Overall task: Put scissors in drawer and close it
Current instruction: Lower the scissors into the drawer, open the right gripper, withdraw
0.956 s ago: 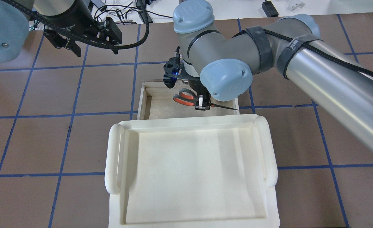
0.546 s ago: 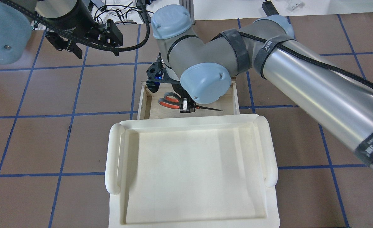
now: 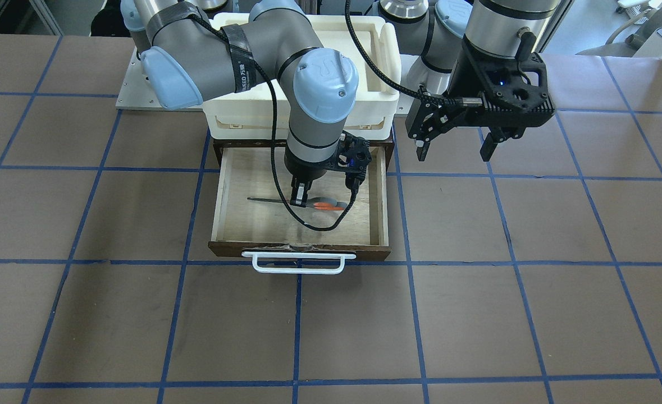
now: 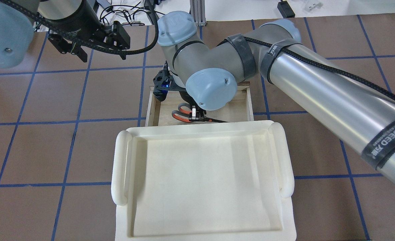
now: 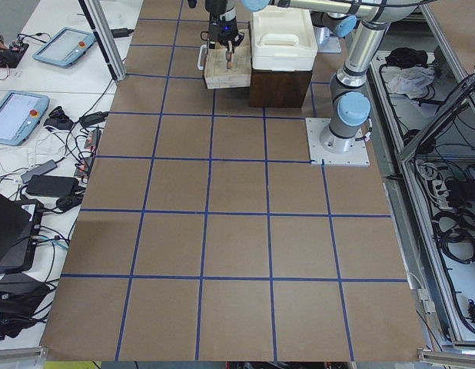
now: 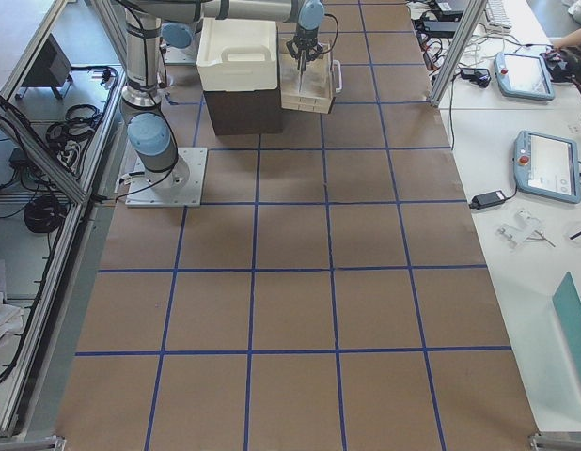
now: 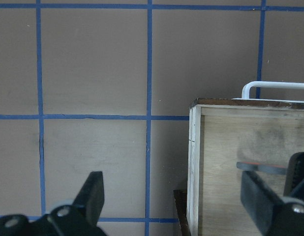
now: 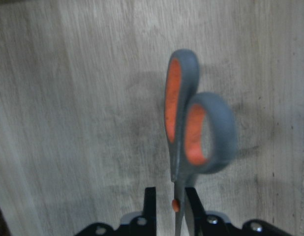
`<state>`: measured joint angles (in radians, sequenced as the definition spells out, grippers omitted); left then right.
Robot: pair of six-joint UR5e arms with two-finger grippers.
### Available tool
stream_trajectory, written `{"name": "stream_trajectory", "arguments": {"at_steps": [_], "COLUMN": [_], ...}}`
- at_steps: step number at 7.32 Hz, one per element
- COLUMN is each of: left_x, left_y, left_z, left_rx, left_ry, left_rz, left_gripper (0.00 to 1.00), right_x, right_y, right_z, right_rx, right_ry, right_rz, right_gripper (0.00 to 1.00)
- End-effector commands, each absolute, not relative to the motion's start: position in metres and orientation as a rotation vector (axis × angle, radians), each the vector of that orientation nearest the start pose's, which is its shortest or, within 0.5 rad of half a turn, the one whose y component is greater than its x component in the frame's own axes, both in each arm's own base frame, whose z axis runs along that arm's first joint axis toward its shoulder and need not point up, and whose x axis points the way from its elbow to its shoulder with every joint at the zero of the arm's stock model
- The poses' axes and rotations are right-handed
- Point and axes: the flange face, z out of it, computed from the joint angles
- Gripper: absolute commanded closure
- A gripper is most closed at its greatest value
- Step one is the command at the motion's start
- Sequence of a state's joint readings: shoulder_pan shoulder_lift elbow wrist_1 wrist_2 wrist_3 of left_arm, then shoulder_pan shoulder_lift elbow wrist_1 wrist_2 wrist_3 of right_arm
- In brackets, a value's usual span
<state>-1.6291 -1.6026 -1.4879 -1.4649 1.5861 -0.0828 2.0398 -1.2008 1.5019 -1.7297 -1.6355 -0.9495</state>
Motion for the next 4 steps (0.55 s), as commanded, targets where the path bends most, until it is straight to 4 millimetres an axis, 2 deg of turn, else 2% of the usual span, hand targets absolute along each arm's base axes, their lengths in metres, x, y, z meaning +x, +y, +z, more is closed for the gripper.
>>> {"name": "stream_trajectory", "arguments": {"at_steps": [1, 2, 3, 4], "left_x": [-0.162, -0.162, -0.162, -0.162], "left_y": [-0.510, -0.510, -0.510, -0.511], "left_z": [0.525, 0.525, 0.525, 0.524], "left_rx": [-0.040, -0.040, -0.040, -0.040], "left_ry": [3.127, 3.127, 3.127, 3.127], "left_rz": [-0.249, -0.249, -0.249, -0.246], "left_gripper": [0.00, 0.00, 0.00, 0.00], "right_x": [0.388, 0.387, 0.380, 0.365], "right_y": [-0.490, -0.487, -0.482, -0.481], "right_z": [0.336, 0.350, 0.376, 0.403], "right_rx": [-2.059, -2.051, -2.051, -1.919], "right_ry": [2.403, 2.425, 2.447, 2.575], "right_rz": [0.227, 0.194, 0.125, 0.041], "right_gripper": [0.00, 0.00, 0.00, 0.00]}}
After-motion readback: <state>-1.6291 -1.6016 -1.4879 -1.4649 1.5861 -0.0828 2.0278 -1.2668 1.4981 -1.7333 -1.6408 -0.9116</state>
